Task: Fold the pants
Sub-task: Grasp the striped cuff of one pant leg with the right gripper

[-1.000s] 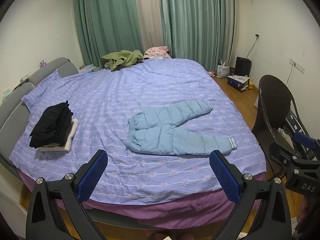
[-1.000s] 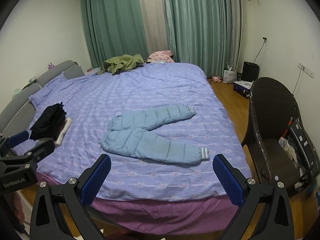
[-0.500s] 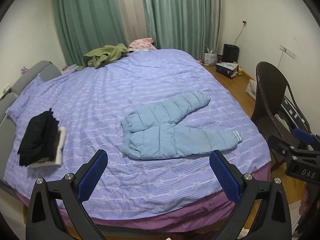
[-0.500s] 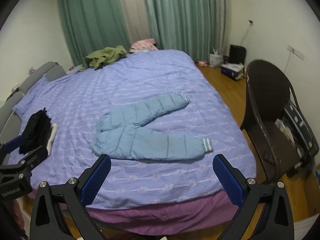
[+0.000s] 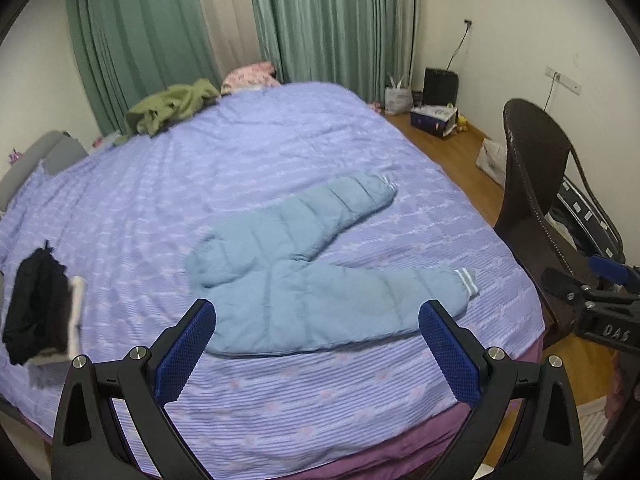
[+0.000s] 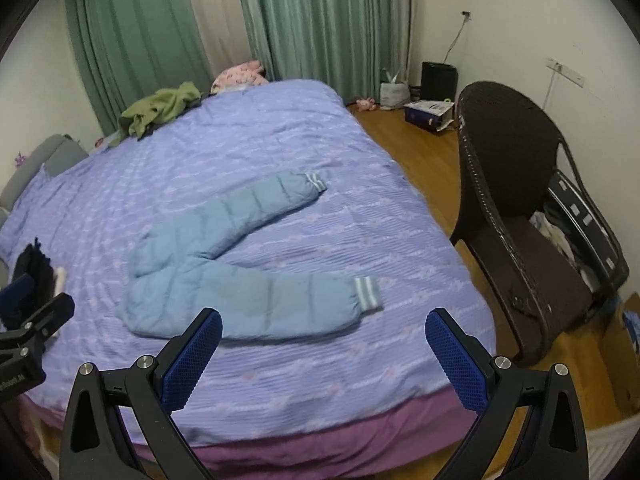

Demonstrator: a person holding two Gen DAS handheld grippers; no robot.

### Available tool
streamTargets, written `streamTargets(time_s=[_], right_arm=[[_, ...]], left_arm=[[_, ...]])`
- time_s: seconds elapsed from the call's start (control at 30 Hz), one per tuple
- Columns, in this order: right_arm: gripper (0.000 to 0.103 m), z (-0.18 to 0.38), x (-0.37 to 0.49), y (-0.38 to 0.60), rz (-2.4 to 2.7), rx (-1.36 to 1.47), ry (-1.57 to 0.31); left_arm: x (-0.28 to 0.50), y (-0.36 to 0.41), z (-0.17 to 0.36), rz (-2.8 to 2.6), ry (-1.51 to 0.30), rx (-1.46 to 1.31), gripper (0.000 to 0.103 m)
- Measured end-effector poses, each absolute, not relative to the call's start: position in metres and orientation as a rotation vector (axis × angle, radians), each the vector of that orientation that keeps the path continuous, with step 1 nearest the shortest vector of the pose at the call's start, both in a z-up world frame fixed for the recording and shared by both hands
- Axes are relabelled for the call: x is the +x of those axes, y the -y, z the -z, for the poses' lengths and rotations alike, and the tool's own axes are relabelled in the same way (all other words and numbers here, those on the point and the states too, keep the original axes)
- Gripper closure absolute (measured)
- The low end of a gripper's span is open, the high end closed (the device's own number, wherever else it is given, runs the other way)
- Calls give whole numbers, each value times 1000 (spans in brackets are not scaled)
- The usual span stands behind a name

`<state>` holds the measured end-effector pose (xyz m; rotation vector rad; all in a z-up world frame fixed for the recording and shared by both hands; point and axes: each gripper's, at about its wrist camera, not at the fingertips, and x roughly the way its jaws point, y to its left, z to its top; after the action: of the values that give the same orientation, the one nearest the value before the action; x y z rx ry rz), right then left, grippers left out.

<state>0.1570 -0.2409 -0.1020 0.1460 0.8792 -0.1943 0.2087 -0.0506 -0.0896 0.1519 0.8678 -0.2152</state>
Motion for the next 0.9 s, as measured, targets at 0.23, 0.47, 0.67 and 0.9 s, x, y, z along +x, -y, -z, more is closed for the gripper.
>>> streamTargets(time_s=[0.23, 0.47, 0.67, 0.9], right_arm=[[10, 171, 231, 309, 52, 187, -1042], [30, 259, 288, 343, -27, 230, -1226], [39, 327, 310, 355, -47, 302, -1355], [72, 354, 314, 350, -114, 367, -1397]], left_arm=[[261, 119, 150, 176, -1040, 65, 0], [296, 156, 218, 70, -1180, 87, 0], [310, 174, 252, 45, -1248, 142, 0], [316, 187, 264, 78, -1258, 185, 0]])
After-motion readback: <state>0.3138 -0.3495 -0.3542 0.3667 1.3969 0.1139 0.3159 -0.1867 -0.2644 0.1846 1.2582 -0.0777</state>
